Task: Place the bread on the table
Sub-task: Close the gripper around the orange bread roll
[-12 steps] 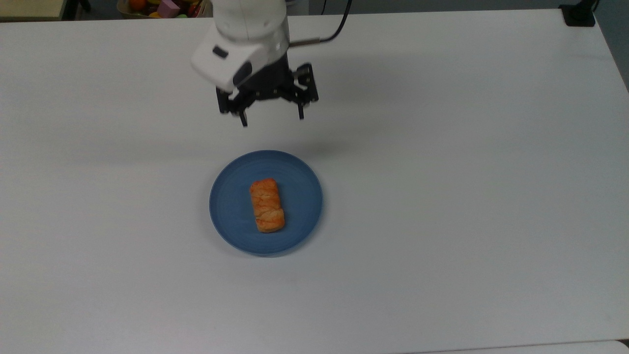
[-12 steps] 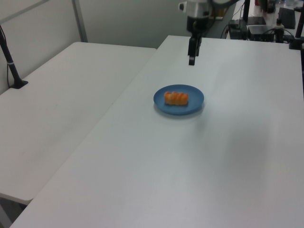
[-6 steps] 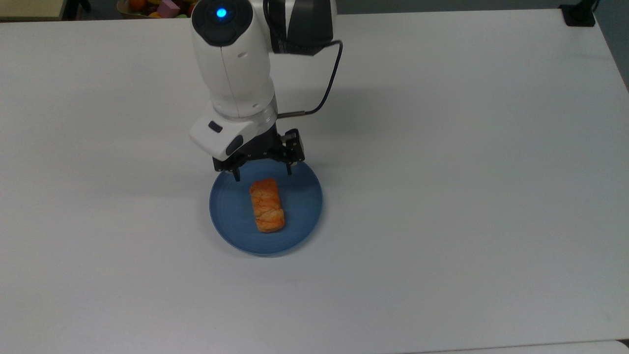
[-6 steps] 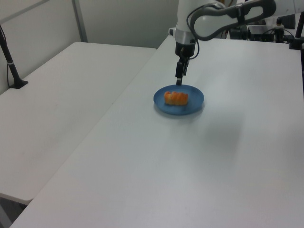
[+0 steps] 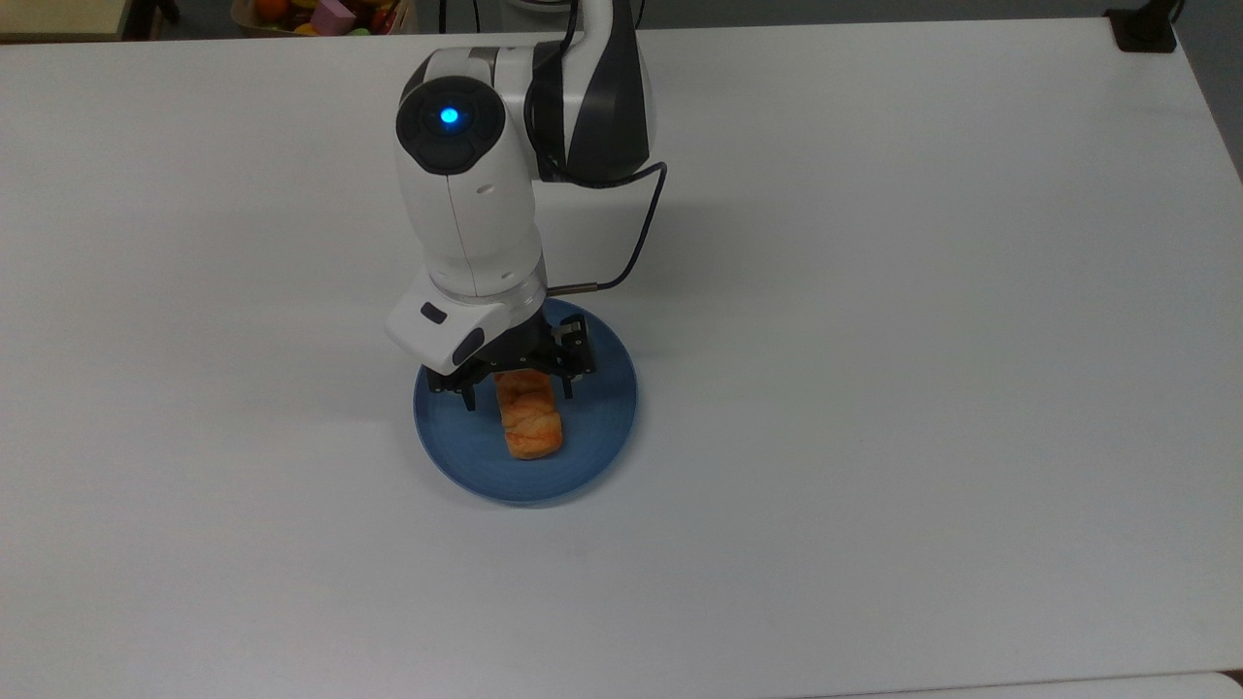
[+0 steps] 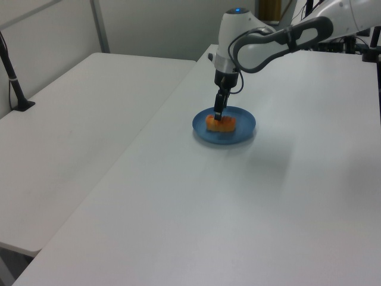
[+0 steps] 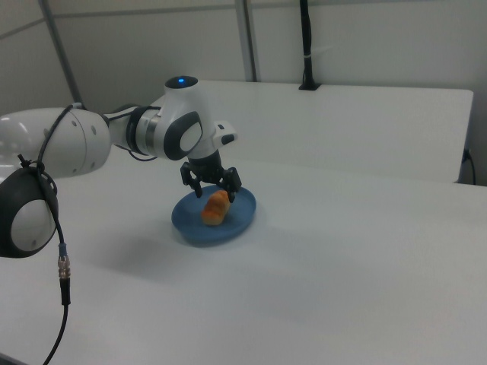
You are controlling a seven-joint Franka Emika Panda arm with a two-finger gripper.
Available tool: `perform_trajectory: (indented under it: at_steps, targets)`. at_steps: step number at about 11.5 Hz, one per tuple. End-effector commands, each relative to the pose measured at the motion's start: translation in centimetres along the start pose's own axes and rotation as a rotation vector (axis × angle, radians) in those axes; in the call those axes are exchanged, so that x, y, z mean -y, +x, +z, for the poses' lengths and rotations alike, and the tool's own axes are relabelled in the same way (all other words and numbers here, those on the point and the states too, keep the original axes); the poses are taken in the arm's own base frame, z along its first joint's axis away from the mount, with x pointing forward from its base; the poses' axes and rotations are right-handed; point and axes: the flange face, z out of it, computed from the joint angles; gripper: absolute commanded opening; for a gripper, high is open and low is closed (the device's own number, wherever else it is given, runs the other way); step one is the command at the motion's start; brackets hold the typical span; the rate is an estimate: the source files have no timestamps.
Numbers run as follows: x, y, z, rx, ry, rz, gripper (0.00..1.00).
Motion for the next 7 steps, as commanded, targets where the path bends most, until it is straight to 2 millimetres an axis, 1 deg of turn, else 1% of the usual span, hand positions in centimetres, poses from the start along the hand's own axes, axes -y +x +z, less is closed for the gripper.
perform_trajectory:
  at_steps: [1, 3, 7]
  targets:
    - [0.3, 0.2, 1.5, -0.014, -0.026, -0.036, 0.99]
    - [0.3, -0.3, 2.4, 0.004, -0.050, -0.056, 0.93]
    - [0.5, -0.8, 3.4, 0.004, -0.067, -0.077, 0.68]
